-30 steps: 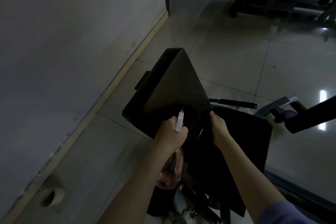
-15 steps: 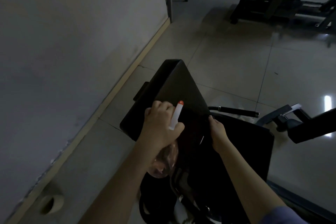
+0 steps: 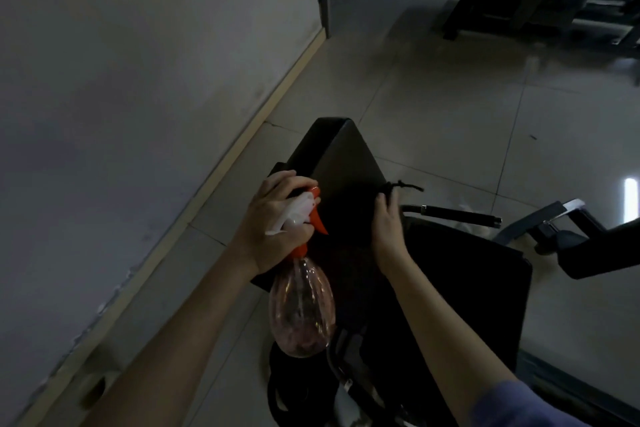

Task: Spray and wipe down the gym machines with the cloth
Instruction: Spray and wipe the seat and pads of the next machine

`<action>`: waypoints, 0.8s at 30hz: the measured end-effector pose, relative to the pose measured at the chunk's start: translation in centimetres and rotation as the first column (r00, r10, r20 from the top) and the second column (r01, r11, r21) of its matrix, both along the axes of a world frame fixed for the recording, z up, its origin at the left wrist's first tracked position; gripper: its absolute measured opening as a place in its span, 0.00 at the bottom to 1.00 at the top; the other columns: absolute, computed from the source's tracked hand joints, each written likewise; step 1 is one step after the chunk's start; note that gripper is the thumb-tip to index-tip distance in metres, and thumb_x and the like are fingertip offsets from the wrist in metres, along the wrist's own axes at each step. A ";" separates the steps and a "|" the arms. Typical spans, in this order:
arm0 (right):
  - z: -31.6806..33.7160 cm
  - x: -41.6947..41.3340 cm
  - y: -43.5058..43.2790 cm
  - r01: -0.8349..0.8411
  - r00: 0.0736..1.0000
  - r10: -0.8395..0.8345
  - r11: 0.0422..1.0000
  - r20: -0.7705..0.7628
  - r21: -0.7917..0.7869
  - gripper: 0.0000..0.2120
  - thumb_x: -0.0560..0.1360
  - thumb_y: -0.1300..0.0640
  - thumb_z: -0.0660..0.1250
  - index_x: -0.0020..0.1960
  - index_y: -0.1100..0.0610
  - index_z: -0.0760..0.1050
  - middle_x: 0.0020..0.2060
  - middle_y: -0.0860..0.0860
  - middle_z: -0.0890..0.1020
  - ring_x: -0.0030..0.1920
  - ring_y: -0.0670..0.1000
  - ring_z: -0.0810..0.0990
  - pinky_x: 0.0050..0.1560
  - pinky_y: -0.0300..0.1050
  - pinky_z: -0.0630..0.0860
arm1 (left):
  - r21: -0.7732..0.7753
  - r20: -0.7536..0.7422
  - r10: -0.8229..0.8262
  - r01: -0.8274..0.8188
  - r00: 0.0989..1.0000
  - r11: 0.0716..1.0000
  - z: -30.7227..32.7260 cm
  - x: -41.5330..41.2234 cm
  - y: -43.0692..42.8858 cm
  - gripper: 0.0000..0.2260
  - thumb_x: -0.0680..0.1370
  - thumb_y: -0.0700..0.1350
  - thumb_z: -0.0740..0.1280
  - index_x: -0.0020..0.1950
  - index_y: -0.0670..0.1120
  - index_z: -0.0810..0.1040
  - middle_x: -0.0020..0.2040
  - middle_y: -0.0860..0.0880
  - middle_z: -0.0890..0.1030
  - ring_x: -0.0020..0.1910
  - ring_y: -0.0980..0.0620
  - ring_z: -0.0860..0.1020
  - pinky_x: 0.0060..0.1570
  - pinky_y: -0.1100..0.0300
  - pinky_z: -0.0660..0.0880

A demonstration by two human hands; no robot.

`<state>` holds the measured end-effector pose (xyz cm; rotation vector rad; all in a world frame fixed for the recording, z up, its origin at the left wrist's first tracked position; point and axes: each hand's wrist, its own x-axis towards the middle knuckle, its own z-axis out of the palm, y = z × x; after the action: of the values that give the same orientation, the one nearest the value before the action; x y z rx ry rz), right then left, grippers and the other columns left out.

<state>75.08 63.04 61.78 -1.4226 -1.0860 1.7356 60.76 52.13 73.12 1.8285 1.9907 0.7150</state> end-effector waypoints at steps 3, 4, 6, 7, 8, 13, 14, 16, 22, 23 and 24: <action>-0.4 -3.7 -1.5 -0.061 0.990 0.032 0.976 0.138 0.211 0.27 0.83 0.55 0.52 0.77 0.56 0.45 0.77 0.53 0.48 0.77 0.52 0.46 0.76 0.49 0.46 | 0.022 0.053 0.000 -0.001 0.999 1.000 -0.6 -0.4 0.1 0.24 0.68 0.52 0.62 0.61 0.44 0.76 0.63 0.59 0.70 0.72 0.55 0.60 0.64 0.45 0.69; -0.7 -4.2 -1.4 -0.050 0.983 0.006 0.970 0.181 0.240 0.26 0.83 0.55 0.51 0.77 0.57 0.45 0.77 0.53 0.47 0.76 0.51 0.45 0.75 0.47 0.44 | 0.023 0.052 -0.003 0.002 0.999 1.000 -0.8 -0.4 0.1 0.24 0.68 0.51 0.61 0.61 0.43 0.76 0.64 0.57 0.71 0.72 0.55 0.60 0.64 0.46 0.70; -1.3 -4.4 0.2 -0.030 0.977 -0.028 0.963 0.211 0.266 0.26 0.83 0.55 0.51 0.77 0.57 0.46 0.77 0.52 0.48 0.76 0.50 0.45 0.75 0.47 0.45 | 0.044 0.022 -0.022 0.021 1.000 0.999 -0.9 -0.6 0.1 0.22 0.69 0.51 0.61 0.59 0.43 0.78 0.64 0.55 0.71 0.71 0.55 0.61 0.64 0.47 0.70; -1.4 -4.4 1.6 -0.019 0.975 -0.040 0.964 0.217 0.264 0.25 0.83 0.54 0.51 0.77 0.57 0.47 0.77 0.52 0.49 0.76 0.50 0.46 0.75 0.46 0.45 | 0.056 0.009 -0.030 0.030 1.000 0.998 -0.9 -0.6 0.2 0.22 0.69 0.51 0.61 0.58 0.43 0.78 0.63 0.55 0.72 0.71 0.54 0.61 0.64 0.48 0.69; -1.5 -4.3 3.1 -0.003 0.973 -0.053 0.970 0.225 0.242 0.25 0.83 0.54 0.50 0.77 0.58 0.48 0.77 0.53 0.51 0.76 0.51 0.47 0.74 0.46 0.46 | 0.064 -0.001 -0.033 0.033 0.999 0.997 -0.8 -0.7 0.2 0.21 0.69 0.51 0.61 0.58 0.43 0.78 0.64 0.55 0.72 0.71 0.54 0.61 0.65 0.49 0.69; -0.4 -5.0 4.3 0.009 0.968 -0.063 0.976 0.244 0.217 0.24 0.83 0.53 0.49 0.77 0.56 0.48 0.77 0.52 0.51 0.76 0.51 0.47 0.74 0.49 0.46 | 0.069 0.002 -0.010 0.010 1.000 0.998 -1.1 -0.8 0.3 0.22 0.69 0.51 0.61 0.58 0.43 0.79 0.63 0.54 0.73 0.71 0.55 0.60 0.64 0.50 0.69; -0.4 -5.1 2.7 -0.014 0.974 -0.047 0.965 0.224 0.261 0.25 0.83 0.53 0.50 0.77 0.55 0.48 0.77 0.50 0.49 0.76 0.49 0.45 0.74 0.49 0.45 | 0.074 0.008 -0.009 0.008 1.000 0.997 -1.1 -0.8 0.2 0.22 0.69 0.51 0.61 0.58 0.43 0.79 0.63 0.54 0.73 0.71 0.55 0.61 0.63 0.49 0.70; -0.7 -4.8 -0.4 -0.049 0.980 -0.022 0.936 0.196 0.350 0.25 0.83 0.54 0.51 0.77 0.54 0.47 0.77 0.48 0.47 0.76 0.47 0.43 0.74 0.45 0.44 | 0.090 -0.004 -0.015 0.016 1.000 0.996 -1.2 -0.9 0.3 0.22 0.69 0.51 0.61 0.58 0.43 0.79 0.64 0.55 0.73 0.71 0.54 0.61 0.62 0.48 0.71; -3.5 -3.9 2.8 0.023 0.959 -0.074 0.982 0.273 0.187 0.25 0.83 0.53 0.49 0.77 0.59 0.47 0.77 0.54 0.51 0.76 0.51 0.48 0.75 0.47 0.47 | 0.132 0.099 -0.029 0.016 0.995 0.991 -1.1 -0.7 0.2 0.21 0.69 0.48 0.63 0.60 0.43 0.77 0.63 0.66 0.68 0.71 0.51 0.63 0.60 0.45 0.74; -3.4 -4.0 3.4 0.045 0.957 -0.083 0.989 0.279 0.141 0.26 0.83 0.52 0.49 0.77 0.59 0.46 0.77 0.55 0.51 0.76 0.52 0.48 0.75 0.49 0.47 | 0.131 0.103 -0.030 0.017 0.994 0.991 -1.1 -0.7 0.2 0.21 0.69 0.49 0.62 0.60 0.43 0.77 0.63 0.67 0.67 0.71 0.51 0.63 0.60 0.46 0.74; -3.1 -4.2 3.4 0.050 0.955 -0.084 0.991 0.284 0.125 0.26 0.83 0.52 0.49 0.77 0.59 0.46 0.77 0.55 0.51 0.76 0.52 0.48 0.75 0.50 0.47 | 0.131 0.095 -0.031 0.019 0.995 0.991 -1.1 -0.7 0.1 0.21 0.69 0.49 0.62 0.60 0.43 0.78 0.63 0.67 0.67 0.71 0.51 0.63 0.60 0.46 0.74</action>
<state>70.88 66.48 58.72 -1.6539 -1.2536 1.4214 60.05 52.23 72.03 1.8501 1.8965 0.9279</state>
